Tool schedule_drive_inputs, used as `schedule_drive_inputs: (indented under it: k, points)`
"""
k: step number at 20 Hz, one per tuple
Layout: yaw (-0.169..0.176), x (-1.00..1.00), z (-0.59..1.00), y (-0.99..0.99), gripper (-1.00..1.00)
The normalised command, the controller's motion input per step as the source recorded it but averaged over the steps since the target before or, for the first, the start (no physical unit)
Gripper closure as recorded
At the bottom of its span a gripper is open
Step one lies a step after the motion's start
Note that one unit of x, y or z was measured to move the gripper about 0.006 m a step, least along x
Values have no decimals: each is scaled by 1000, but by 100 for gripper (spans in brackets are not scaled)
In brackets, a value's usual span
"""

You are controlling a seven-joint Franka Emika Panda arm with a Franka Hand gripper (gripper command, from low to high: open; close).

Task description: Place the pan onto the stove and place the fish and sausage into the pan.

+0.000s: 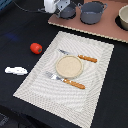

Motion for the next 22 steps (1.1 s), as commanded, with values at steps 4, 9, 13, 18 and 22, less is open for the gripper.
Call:
schedule_drive_inputs:
  k: [4, 9, 13, 18, 22]
  points:
    - [-44, 1, 925, -144, -100]
    - [-46, 0, 985, -302, -100]
    - [-18, 0, 680, -551, -100]
    - [-1, 33, 318, -878, -100]
    - [0, 43, 155, -919, -100]
